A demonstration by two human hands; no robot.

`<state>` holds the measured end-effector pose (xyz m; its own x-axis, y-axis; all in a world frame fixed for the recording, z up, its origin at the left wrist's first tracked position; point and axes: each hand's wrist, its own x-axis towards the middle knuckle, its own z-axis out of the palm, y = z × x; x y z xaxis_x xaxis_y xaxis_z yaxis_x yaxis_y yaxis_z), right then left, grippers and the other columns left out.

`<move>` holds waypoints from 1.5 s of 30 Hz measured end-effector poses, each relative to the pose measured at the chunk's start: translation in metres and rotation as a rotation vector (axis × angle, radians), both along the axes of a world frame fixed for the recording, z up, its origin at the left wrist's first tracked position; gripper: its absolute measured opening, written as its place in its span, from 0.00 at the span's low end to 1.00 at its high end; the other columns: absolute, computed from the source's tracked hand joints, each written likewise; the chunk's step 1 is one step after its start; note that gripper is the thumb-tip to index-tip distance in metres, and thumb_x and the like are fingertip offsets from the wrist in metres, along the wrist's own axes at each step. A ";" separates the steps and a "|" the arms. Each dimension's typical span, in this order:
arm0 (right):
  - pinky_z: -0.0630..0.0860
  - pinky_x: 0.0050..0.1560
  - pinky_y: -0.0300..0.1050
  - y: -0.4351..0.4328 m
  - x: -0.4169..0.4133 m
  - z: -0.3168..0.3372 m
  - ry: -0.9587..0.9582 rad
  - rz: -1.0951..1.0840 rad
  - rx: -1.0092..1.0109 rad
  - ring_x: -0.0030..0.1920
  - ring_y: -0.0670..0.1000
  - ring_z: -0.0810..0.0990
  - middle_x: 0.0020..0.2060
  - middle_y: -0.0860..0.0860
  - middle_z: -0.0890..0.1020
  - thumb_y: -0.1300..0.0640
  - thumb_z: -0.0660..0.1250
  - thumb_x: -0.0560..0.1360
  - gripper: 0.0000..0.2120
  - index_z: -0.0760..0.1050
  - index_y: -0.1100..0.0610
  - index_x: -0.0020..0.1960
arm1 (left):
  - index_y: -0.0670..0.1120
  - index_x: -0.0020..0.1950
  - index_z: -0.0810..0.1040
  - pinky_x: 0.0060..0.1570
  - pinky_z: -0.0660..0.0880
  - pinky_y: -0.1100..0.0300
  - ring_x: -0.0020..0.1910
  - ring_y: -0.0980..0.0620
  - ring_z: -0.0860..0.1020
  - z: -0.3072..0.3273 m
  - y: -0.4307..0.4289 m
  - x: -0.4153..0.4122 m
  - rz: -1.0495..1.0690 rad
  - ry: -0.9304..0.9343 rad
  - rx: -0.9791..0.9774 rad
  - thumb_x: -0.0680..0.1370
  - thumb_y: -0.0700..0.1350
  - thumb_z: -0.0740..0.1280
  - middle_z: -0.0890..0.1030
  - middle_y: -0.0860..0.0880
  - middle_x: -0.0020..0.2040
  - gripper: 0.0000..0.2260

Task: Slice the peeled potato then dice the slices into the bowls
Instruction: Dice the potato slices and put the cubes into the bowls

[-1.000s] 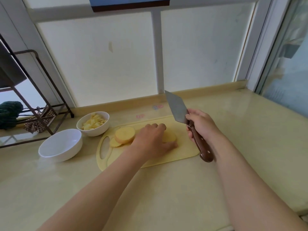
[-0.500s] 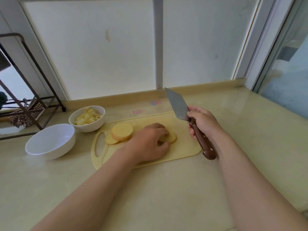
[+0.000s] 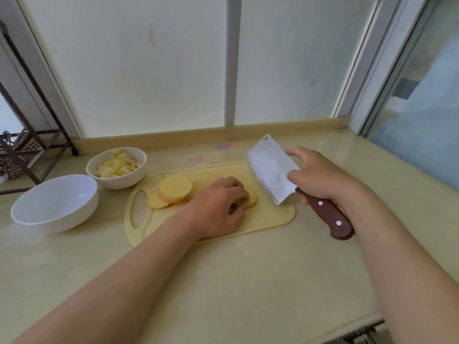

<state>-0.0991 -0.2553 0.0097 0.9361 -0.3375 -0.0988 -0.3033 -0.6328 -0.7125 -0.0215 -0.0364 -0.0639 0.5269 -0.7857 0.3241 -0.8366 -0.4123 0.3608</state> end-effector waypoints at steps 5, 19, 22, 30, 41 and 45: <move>0.83 0.39 0.52 0.030 -0.007 0.016 0.102 0.149 -0.355 0.35 0.56 0.84 0.51 0.52 0.77 0.61 0.58 0.78 0.24 0.66 0.50 0.74 | 0.45 0.54 0.80 0.53 0.73 0.52 0.51 0.47 0.75 0.002 -0.001 -0.001 -0.027 -0.029 0.045 0.75 0.47 0.61 0.77 0.47 0.54 0.12; 0.67 0.34 0.49 0.076 -0.017 0.034 0.192 0.164 -0.683 0.41 0.54 0.75 0.44 0.54 0.74 0.58 0.56 0.82 0.02 0.66 0.56 0.52 | 0.45 0.52 0.78 0.47 0.74 0.49 0.45 0.44 0.73 0.003 -0.003 -0.002 -0.041 -0.100 0.102 0.73 0.51 0.53 0.75 0.47 0.50 0.18; 0.68 0.33 0.47 0.078 -0.018 0.036 0.185 0.140 -0.659 0.39 0.55 0.78 0.44 0.55 0.76 0.59 0.56 0.81 0.03 0.67 0.56 0.54 | 0.45 0.54 0.78 0.47 0.74 0.49 0.45 0.44 0.73 0.004 -0.004 -0.003 -0.036 -0.104 0.114 0.75 0.52 0.51 0.75 0.46 0.49 0.20; 0.69 0.33 0.47 0.091 -0.026 0.038 0.208 0.158 -0.677 0.37 0.54 0.77 0.43 0.54 0.76 0.58 0.56 0.82 0.02 0.65 0.56 0.54 | 0.45 0.55 0.77 0.46 0.73 0.49 0.43 0.44 0.72 0.005 -0.003 -0.005 -0.020 -0.134 0.122 0.76 0.53 0.50 0.74 0.46 0.47 0.20; 0.82 0.32 0.44 0.087 -0.044 0.040 0.433 0.283 -0.629 0.32 0.54 0.86 0.43 0.55 0.81 0.60 0.54 0.81 0.42 0.31 0.37 0.81 | 0.47 0.59 0.75 0.50 0.71 0.52 0.48 0.45 0.72 0.004 -0.002 -0.002 -0.032 -0.129 0.139 0.79 0.49 0.57 0.74 0.46 0.52 0.13; 0.84 0.33 0.47 0.084 -0.036 0.040 0.411 0.276 -0.592 0.32 0.54 0.86 0.47 0.53 0.80 0.60 0.55 0.81 0.43 0.30 0.35 0.80 | 0.47 0.58 0.76 0.49 0.73 0.49 0.46 0.46 0.72 0.004 -0.002 -0.002 -0.028 -0.136 0.126 0.78 0.49 0.57 0.74 0.47 0.50 0.13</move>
<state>-0.1348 -0.1708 0.0501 0.9210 -0.2025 -0.3328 -0.2466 -0.9644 -0.0956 -0.0232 -0.0382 -0.0603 0.4622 -0.8384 0.2891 -0.8860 -0.4225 0.1911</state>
